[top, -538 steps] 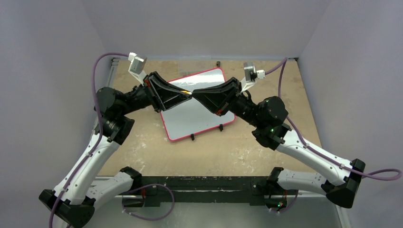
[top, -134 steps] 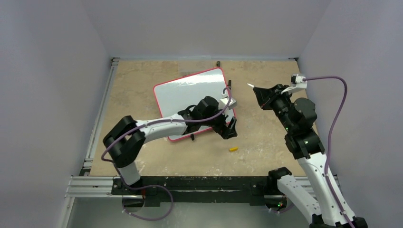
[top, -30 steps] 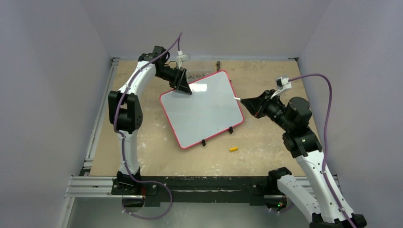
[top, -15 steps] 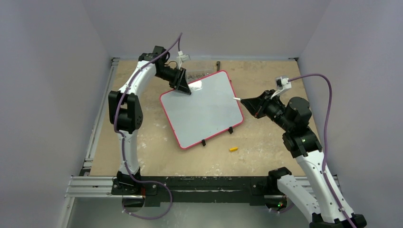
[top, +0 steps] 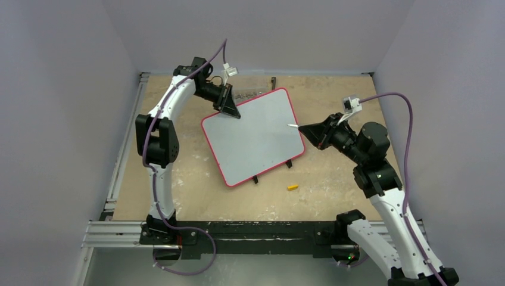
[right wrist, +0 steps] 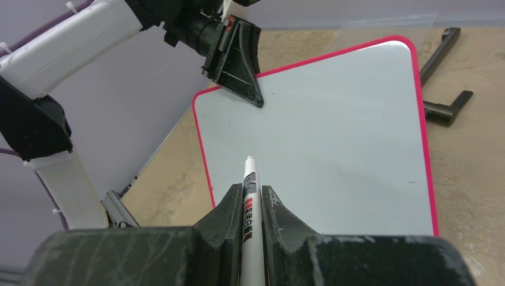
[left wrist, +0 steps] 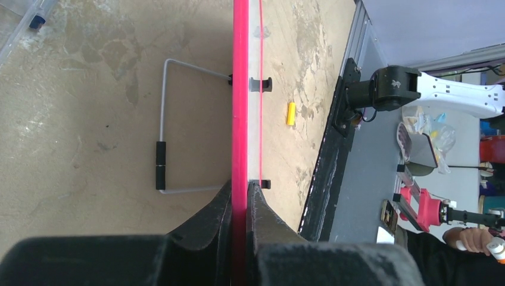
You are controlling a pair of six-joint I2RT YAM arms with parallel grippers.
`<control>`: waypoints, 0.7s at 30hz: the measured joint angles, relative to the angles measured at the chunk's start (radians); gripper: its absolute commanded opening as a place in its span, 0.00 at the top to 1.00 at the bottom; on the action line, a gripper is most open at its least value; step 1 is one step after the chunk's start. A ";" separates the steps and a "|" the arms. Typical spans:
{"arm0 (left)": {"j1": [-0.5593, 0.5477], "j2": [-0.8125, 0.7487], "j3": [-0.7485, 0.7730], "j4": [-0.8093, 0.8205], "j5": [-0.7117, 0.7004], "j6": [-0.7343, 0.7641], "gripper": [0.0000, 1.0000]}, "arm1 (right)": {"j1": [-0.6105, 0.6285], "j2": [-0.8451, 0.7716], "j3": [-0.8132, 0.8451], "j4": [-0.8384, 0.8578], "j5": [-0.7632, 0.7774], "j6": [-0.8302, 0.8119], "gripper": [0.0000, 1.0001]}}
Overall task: Write a sentence on the whiteboard
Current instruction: Pick up the whiteboard from the whiteboard stand.
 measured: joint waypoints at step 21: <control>-0.035 -0.113 -0.088 0.068 -0.065 -0.010 1.00 | 0.511 0.323 -0.064 0.377 0.195 -0.112 1.00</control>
